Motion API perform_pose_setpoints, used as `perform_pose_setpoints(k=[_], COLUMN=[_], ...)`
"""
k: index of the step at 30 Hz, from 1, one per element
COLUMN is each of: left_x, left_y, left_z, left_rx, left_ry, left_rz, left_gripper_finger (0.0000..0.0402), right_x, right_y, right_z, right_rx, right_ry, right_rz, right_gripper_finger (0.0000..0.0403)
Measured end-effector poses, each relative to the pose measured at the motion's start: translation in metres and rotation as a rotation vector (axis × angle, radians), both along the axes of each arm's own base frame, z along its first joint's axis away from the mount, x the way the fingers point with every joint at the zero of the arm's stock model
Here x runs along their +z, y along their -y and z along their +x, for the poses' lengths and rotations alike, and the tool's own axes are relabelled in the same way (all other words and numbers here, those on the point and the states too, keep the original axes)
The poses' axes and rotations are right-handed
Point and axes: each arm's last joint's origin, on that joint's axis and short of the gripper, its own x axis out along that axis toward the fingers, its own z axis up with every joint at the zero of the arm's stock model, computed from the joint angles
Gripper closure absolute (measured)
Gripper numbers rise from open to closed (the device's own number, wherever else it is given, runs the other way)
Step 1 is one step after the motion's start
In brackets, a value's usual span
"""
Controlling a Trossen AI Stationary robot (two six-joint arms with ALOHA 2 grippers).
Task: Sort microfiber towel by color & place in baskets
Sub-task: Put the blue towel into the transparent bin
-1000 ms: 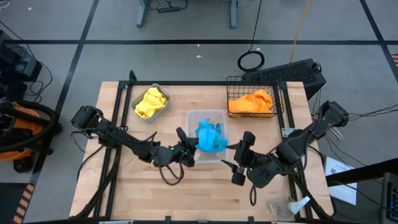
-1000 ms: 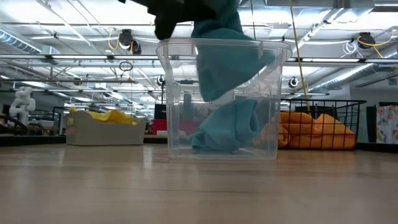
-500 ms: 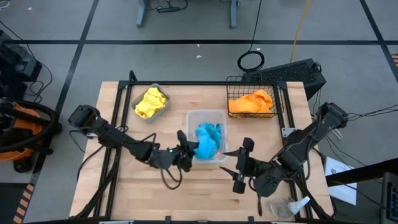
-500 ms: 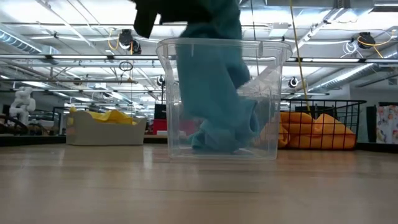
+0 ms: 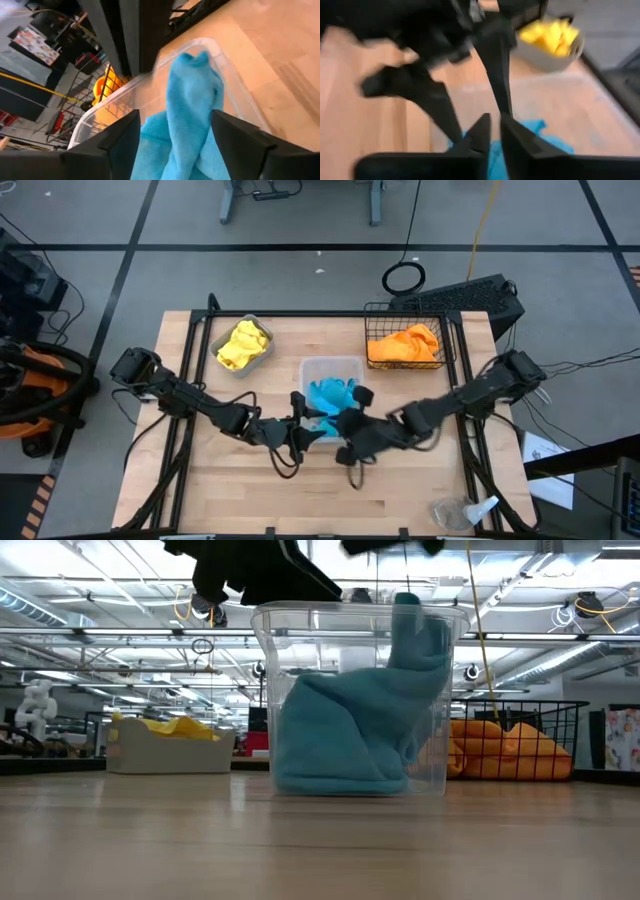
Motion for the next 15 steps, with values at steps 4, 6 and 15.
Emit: perform_pose_setpoints(k=[4, 6, 15], left_x=[0.000, 0.001, 0.026], left_y=[0.004, 0.007, 0.020], left_z=[-0.003, -0.006, -0.029], left_rx=[0.039, 0.060, 0.063], left_ry=[0.003, -0.002, 0.041], left_rz=[0.030, 0.068, 0.089], left_gripper_finger=[0.0149, 0.0148, 0.0148], right_x=[-0.018, -0.023, -0.001], right_y=[0.021, 0.027, 0.029], right_z=[0.011, 0.010, -0.007], right_rx=[-0.025, -0.050, -0.024], right_ry=[-0.104, -0.153, -0.223], right_rz=[0.072, 0.094, 0.305], right_gripper_finger=[0.0392, 0.0386, 0.0401])
